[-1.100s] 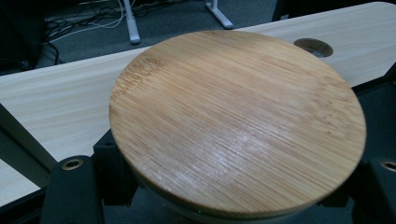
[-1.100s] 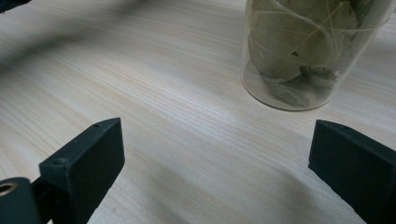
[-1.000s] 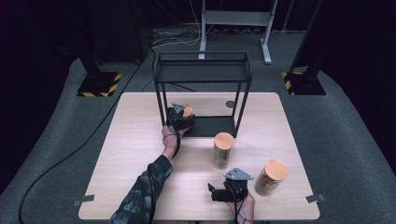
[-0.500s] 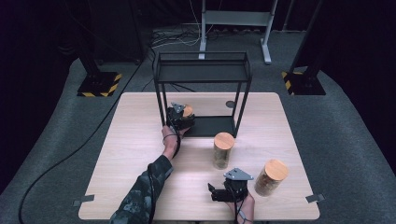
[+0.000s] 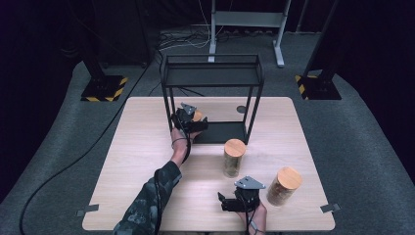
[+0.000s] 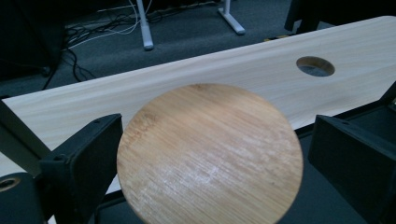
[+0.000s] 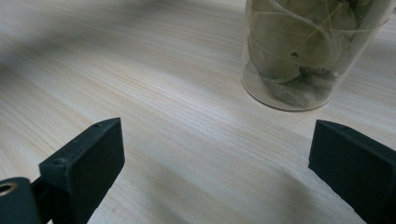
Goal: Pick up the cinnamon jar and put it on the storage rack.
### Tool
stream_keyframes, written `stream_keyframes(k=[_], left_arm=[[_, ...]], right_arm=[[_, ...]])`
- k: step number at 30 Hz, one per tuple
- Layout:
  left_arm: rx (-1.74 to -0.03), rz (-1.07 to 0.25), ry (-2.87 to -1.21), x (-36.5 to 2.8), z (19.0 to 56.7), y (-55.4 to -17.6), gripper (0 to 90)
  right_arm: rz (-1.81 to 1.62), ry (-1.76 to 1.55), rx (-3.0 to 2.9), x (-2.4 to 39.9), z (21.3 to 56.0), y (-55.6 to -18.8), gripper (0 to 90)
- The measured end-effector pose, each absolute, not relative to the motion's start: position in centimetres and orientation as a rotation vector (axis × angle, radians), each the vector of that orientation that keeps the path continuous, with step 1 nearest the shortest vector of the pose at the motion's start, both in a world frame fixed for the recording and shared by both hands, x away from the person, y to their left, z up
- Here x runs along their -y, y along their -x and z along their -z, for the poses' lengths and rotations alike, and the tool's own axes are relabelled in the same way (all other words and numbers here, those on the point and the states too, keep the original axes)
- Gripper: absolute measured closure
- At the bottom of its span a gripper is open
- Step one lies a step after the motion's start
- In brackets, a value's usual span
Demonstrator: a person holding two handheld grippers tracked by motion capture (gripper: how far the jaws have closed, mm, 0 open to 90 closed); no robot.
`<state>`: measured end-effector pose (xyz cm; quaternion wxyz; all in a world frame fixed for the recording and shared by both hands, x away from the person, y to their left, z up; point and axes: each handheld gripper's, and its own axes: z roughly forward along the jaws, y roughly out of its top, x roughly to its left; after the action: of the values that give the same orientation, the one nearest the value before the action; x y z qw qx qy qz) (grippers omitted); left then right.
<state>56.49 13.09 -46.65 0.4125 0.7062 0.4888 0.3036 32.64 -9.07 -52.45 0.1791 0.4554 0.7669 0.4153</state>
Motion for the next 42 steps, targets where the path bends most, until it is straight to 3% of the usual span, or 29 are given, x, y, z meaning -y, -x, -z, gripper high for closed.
stream_keyframes(k=[25,42], left_arm=[[-1.133,-0.663,-1.874,-12.5,42.7,-54.7,0.0],[-1.061,-0.596,-2.013,-12.9,42.8,-51.3,0.0]], right_arm=[[-1.171,-1.290,-2.168,9.1,52.5,-32.7,2.6],[-1.170,-1.291,-2.169,9.1,52.5,-32.7,2.6]])
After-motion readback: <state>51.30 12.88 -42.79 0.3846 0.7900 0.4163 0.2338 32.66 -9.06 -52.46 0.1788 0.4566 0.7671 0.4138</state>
